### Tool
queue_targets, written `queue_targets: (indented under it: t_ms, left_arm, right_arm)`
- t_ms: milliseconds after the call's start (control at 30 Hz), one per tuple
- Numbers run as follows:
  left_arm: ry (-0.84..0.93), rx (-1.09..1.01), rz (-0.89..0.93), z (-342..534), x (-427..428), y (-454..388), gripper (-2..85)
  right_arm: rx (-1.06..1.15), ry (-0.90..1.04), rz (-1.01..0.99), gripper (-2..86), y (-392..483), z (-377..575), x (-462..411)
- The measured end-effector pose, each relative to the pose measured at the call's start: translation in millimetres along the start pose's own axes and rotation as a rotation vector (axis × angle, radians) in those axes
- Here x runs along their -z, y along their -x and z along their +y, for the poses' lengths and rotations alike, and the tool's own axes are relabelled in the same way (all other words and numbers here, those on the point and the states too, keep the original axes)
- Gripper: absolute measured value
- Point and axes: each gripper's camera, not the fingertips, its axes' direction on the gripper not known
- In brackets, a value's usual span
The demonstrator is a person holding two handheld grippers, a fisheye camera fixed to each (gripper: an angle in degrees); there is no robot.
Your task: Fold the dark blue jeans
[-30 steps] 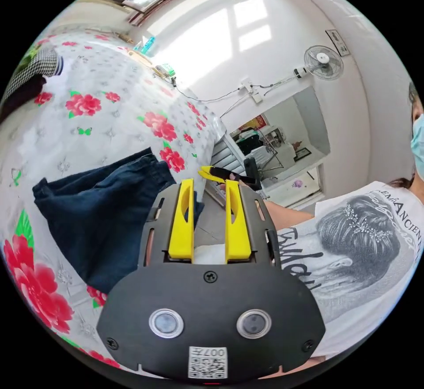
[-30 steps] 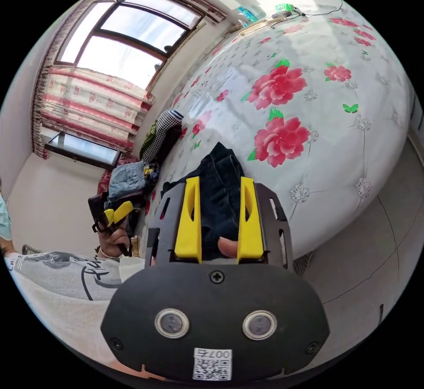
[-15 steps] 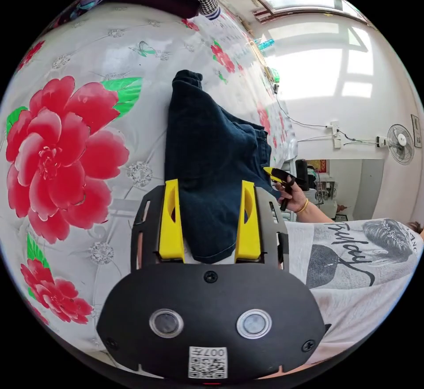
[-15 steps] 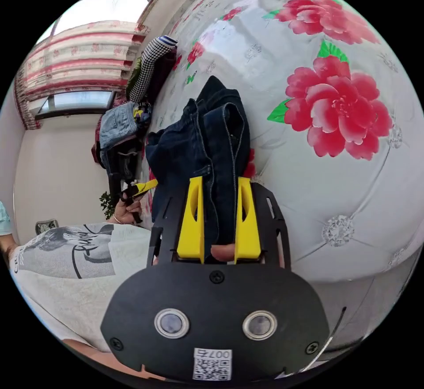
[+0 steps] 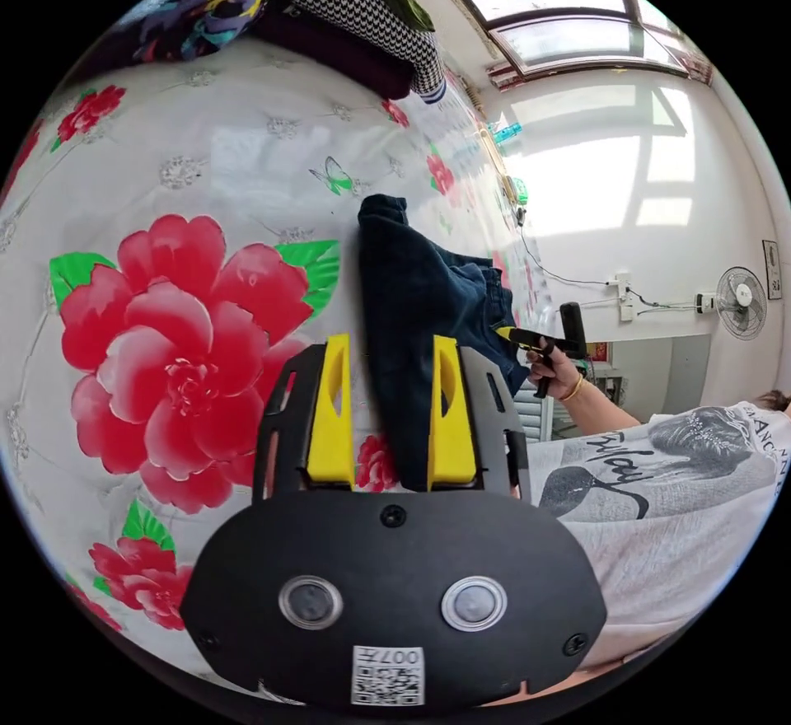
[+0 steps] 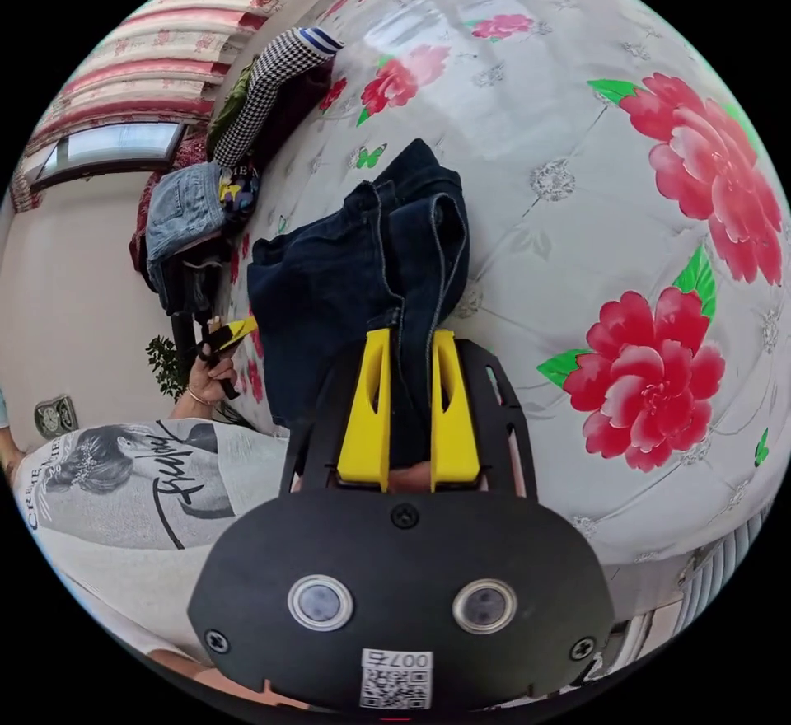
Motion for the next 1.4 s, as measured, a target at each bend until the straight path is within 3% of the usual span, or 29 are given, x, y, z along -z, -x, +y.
queue_targets:
  t_ms: [100, 300, 400, 567, 700, 767, 833, 900, 967, 1100, 1167, 1233, 1267, 1300, 1400]
  left_arm:
    - [0.147, 0.005, 0.071, 6, -34, 3, 11.9]
    - [0.112, -0.017, 0.121, -21, -48, -5, 4.4]
    - [-0.015, -0.108, 0.238, -68, -7, -26, 3.8]
    - [-0.254, -0.391, 0.122, -173, 113, -96, 4.2]
    - [-0.463, -0.24, -0.019, -218, 179, -92, 6.2]
    - [-0.579, -0.141, -0.144, -200, 197, -87, 6.9]
    - [-0.617, -0.144, -0.237, -167, 188, -82, 6.9]
    - [-0.585, -0.116, -0.362, -126, 160, -65, 7.3]
    - [-0.456, 0.047, -0.498, -61, 116, -20, 7.4]
    - [-0.426, 0.389, -0.552, 57, 102, 41, 7.6]
    - [-0.519, 0.555, -0.64, 121, 133, 56, 8.2]
    - [-0.589, 0.625, -0.752, 151, 167, 60, 9.6]
    - [-0.629, 0.666, -0.829, 163, 193, 62, 10.6]
    - [-0.651, 0.686, -0.864, 168, 206, 64, 11.2]
    - [-0.727, 0.785, -0.992, 178, 271, 79, 12.8]
  right_arm:
    - [-0.026, -0.005, 0.017, 7.0, 2, -5, -16]
    - [0.001, -0.055, -0.155, 7.8, 37, -34, -8]
    - [0.14, -0.122, -0.217, 7.8, 91, -69, 18]
    - [0.468, -0.336, -0.244, 7.5, 228, -150, 81]
    - [0.551, -0.51, -0.126, 7.3, 313, -202, 98]
    - [0.59, -0.569, 0.126, 7.2, 352, -214, 79]
    - [0.618, -0.519, 0.26, 7.1, 368, -209, 41]
    - [0.667, -0.372, 0.265, 7.2, 367, -195, -16]
    - [0.661, -0.103, 0.32, 7.5, 347, -164, -106]
    - [0.603, 0.147, 0.447, 8.2, 317, -92, -201]
    - [0.567, 0.244, 0.433, 9.0, 311, -52, -231]
    - [0.621, 0.167, 0.351, 9.5, 322, -30, -233]
    - [0.649, 0.285, 0.333, 9.8, 328, -24, -250]
    - [0.689, 0.235, 0.319, 10.0, 336, -20, -249]
    - [0.807, 0.263, 0.438, 10.8, 360, -10, -270]
